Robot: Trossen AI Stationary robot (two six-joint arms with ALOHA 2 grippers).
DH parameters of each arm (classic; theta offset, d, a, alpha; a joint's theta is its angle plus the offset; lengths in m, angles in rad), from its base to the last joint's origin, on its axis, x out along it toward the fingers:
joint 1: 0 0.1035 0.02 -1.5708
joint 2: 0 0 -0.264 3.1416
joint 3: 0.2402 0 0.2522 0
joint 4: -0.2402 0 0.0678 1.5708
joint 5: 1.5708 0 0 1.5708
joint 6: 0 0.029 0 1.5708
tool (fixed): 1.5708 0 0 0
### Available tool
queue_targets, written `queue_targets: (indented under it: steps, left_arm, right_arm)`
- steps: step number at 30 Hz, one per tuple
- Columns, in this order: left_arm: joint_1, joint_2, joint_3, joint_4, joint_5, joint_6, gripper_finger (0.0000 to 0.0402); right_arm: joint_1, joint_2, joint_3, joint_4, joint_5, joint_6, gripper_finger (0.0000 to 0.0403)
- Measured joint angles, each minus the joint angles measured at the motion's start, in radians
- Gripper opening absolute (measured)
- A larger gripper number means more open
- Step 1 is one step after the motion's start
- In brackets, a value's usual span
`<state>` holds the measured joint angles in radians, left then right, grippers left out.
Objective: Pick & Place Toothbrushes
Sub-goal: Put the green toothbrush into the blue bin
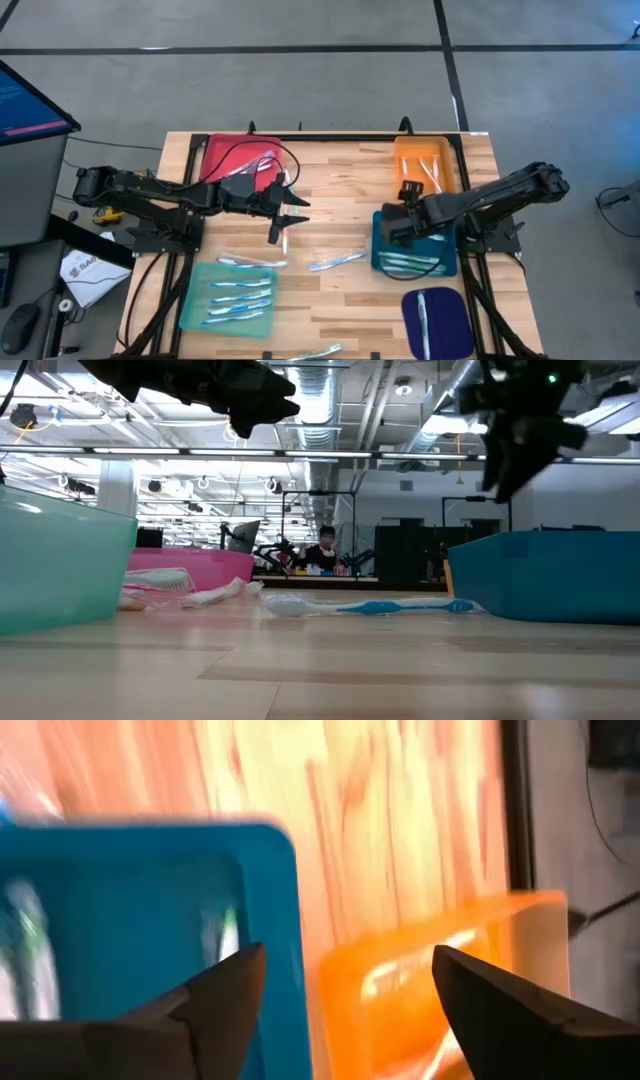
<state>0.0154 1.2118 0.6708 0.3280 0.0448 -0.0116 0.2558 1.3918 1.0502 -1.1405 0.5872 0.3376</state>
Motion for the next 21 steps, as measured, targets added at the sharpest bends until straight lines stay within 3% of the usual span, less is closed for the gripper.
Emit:
queue_targets:
  steps: [12, 21]
  left_arm:
    - [0.0, 0.0, 0.0, -0.014, 0.009, -0.045, 0.0176]
    - [-0.044, -0.001, 0.0, -0.04, 0.015, -0.056, 0.0177]
  right_arm:
    - [-0.009, 0.0, 0.067, 0.252, 0.007, -0.109, 0.0286]
    - [-0.007, 0.001, 0.067, 0.57, 0.015, -0.093, 0.0286]
